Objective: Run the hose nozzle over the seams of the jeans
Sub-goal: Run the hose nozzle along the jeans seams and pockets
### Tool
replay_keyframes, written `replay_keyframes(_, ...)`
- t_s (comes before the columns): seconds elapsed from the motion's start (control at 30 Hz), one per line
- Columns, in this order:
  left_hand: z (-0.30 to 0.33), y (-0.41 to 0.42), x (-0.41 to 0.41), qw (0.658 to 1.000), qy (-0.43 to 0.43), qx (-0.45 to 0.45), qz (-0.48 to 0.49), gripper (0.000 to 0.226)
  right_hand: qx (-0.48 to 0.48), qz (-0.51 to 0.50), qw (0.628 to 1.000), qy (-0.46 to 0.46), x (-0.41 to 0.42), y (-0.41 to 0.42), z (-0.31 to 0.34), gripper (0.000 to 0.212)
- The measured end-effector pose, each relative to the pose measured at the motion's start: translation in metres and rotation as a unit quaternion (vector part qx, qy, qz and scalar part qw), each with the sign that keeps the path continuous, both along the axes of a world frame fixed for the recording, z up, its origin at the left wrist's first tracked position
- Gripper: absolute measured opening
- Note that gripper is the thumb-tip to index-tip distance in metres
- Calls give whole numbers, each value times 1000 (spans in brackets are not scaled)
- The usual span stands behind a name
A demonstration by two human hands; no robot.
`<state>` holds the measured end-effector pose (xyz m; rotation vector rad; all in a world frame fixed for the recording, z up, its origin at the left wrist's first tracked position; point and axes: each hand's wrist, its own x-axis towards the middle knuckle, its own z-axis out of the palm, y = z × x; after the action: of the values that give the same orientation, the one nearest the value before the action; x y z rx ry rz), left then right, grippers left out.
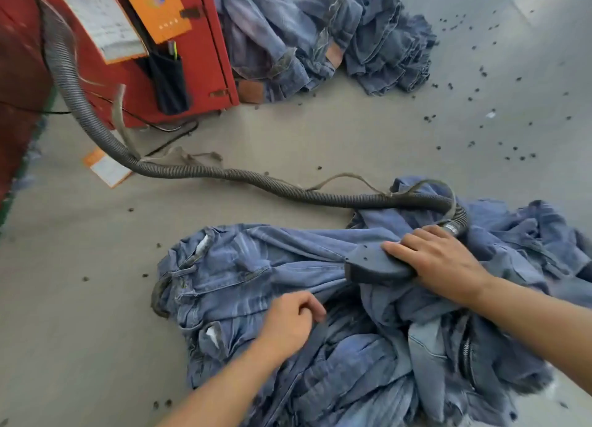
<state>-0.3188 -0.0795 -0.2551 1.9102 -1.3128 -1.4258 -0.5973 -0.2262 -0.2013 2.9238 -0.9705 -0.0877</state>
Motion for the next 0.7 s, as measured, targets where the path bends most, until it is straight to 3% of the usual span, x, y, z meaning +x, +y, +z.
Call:
replay_keyframes(0.07,-4,14,62,990,-132,-41,18,47,15,-34,999,-38,-36,3,-5,65)
replay_keyframes(0.13,-11,26,123,978,-195,-43,60,41,58,-49,997,8,-65,15,-9,87)
replay_keyframes(0.23,-19,38,196,958,-257,46,122,18,79,-62,994,30,-68,25,2,86)
replay_keyframes(0.27,-23,42,208,953,-260,88,132,25,76,-62,995,23,-59,25,11,85)
replay_keyframes(0.3,-28,46,216,956,-232,119,133,42,70,-63,996,5,-45,24,23,83)
replay_keyframes(0.37,-30,50,212,973,-57,153,164,78,66,-51,996,-24,-13,18,47,77)
replay_keyframes(0.43,-26,47,200,962,67,182,193,94,93,-68,991,-69,20,13,72,65)
replay_keyframes(0.5,-25,46,193,958,79,189,202,81,163,-117,974,-104,52,9,101,56)
replay_keyframes(0.57,-17,45,186,963,66,171,199,49,217,-154,956,-123,81,9,124,53)
replay_keyframes(0.63,-11,44,184,969,36,150,191,50,236,-183,947,-116,108,13,139,56)
replay_keyframes(0.7,8,42,186,967,66,116,216,48,236,-192,947,-100,125,23,143,57)
